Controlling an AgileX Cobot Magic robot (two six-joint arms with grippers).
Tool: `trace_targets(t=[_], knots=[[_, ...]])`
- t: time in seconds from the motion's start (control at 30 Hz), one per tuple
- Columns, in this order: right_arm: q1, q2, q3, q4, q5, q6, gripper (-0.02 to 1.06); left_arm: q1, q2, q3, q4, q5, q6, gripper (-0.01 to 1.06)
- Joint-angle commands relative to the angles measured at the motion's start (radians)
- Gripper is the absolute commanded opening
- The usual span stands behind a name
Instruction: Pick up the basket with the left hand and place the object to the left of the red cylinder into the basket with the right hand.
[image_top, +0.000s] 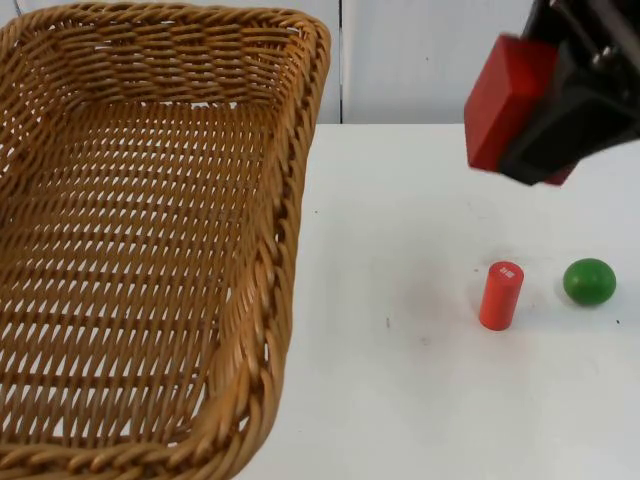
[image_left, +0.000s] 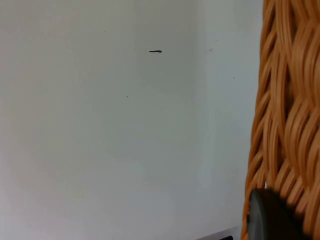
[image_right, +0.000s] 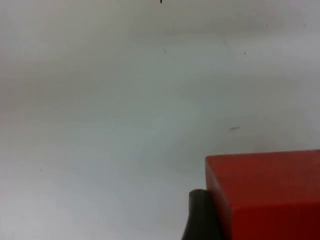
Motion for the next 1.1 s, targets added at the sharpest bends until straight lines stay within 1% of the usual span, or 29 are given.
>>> trace_targets(t=[0.0, 0.13, 0.23, 0.33, 0.47, 0.5, 0.57, 0.63, 0.7, 0.8, 0.83, 0.87, 0.93, 0.97, 1.07], knots=[[0.001, -0.026, -0.007, 0.020, 0.000, 0.000, 0.00, -0.002, -0.002, -0.001, -0.032, 0.006, -0.001, 0.00], [0.001, -0.057, -0.007, 0.023, -0.002, 0.000, 0.00, -0.002, -0.002, -0.001, -0.032, 0.006, -0.001, 0.00], [0.001, -0.068, -0.007, 0.047, -0.023, 0.000, 0.00, -0.002, -0.002, -0.001, -0.030, 0.006, -0.001, 0.00], [0.001, -0.068, -0.007, 0.051, -0.038, 0.000, 0.00, -0.002, -0.002, -0.001, -0.030, 0.006, -0.001, 0.00], [0.001, -0.068, -0.009, 0.071, -0.095, 0.017, 0.00, -0.002, -0.002, -0.001, -0.030, 0.006, -0.001, 0.00], [0.001, -0.068, -0.009, 0.071, -0.095, 0.017, 0.00, -0.002, -0.002, -0.001, -0.030, 0.006, -0.001, 0.00], [0.003, -0.068, -0.025, 0.100, -0.108, 0.017, 0.00, -0.002, -0.002, -0.001, -0.030, 0.006, -0.001, 0.00], [0.027, -0.068, -0.057, 0.100, -0.142, 0.017, 0.00, -0.002, -0.002, -0.001, -0.030, 0.006, -0.001, 0.00], [0.044, -0.062, -0.075, 0.098, -0.154, 0.017, 0.00, -0.002, -0.002, -0.001, -0.030, 0.006, -0.001, 0.00], [0.085, -0.025, -0.132, 0.097, -0.156, 0.017, 0.00, -0.002, -0.002, -0.001, -0.030, 0.006, -0.001, 0.00], [0.116, 0.011, -0.173, 0.097, -0.147, 0.025, 0.00, -0.002, -0.002, -0.001, -0.030, 0.006, -0.001, 0.00], [0.116, 0.011, -0.173, 0.097, -0.147, 0.025, 0.00, -0.002, -0.002, -0.001, -0.030, 0.006, -0.001, 0.00], [0.145, 0.047, -0.210, 0.097, -0.145, 0.043, 0.00, -0.002, -0.002, -0.001, -0.030, 0.006, -0.001, 0.00], [0.174, 0.086, -0.254, 0.097, -0.145, 0.063, 0.00, -0.002, -0.002, -0.001, -0.030, 0.006, 0.001, 0.00], [0.215, 0.160, -0.327, 0.097, -0.145, 0.097, 0.00, -0.002, -0.002, -0.001, -0.030, 0.006, 0.001, 0.00]])
